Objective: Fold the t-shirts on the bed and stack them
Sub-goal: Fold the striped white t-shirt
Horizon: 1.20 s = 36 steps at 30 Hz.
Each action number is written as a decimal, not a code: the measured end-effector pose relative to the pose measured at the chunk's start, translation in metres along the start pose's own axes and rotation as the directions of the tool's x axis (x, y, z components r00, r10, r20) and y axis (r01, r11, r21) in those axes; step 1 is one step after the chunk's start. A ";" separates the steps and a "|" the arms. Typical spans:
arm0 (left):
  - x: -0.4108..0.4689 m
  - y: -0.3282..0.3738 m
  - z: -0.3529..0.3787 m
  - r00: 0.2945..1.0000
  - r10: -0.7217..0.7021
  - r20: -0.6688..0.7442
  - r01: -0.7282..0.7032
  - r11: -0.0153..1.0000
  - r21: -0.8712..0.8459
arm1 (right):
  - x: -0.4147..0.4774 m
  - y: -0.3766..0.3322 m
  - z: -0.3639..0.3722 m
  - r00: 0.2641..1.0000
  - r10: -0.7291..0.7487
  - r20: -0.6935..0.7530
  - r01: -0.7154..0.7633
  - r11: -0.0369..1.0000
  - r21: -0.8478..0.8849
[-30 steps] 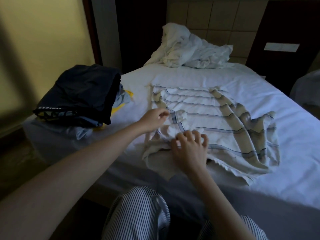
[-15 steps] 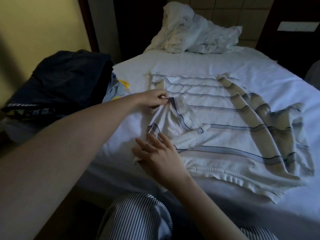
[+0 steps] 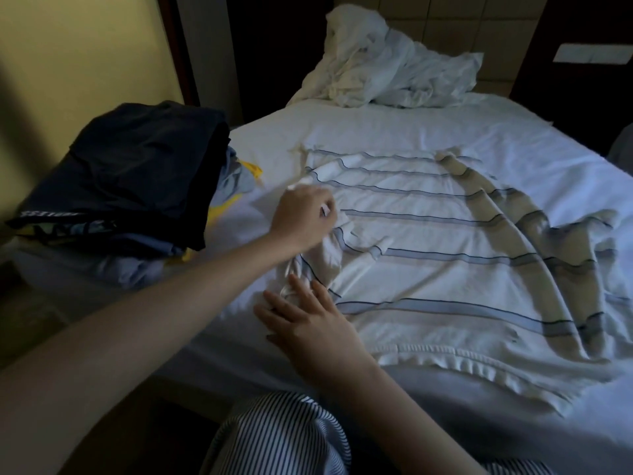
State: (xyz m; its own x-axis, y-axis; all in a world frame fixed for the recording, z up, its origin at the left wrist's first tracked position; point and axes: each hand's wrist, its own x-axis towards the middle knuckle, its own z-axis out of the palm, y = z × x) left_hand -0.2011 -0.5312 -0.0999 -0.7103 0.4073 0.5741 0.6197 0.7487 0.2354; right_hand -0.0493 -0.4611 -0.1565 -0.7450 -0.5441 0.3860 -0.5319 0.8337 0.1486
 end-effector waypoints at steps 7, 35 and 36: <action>-0.029 0.013 0.019 0.878 -0.161 0.450 0.139 0.987 0.081 | -0.008 0.047 -0.041 0.885 0.305 -0.351 -0.069 0.832 0.550; -0.030 0.018 0.015 0.860 -0.255 0.441 0.275 0.961 0.020 | -0.001 0.125 -0.040 0.557 0.818 0.143 -0.708 0.378 0.596; -0.029 0.021 0.016 0.845 -0.260 0.467 0.252 0.964 0.081 | -0.001 0.125 -0.039 0.532 0.830 0.167 -0.756 0.376 0.536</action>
State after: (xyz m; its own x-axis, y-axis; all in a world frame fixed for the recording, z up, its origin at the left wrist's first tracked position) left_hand -0.1727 -0.5194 -0.1240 -0.9172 0.3941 0.0583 0.3920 0.8668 0.3083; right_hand -0.0995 -0.3531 -0.1032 -0.9048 0.3873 0.1769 0.1470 0.6742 -0.7238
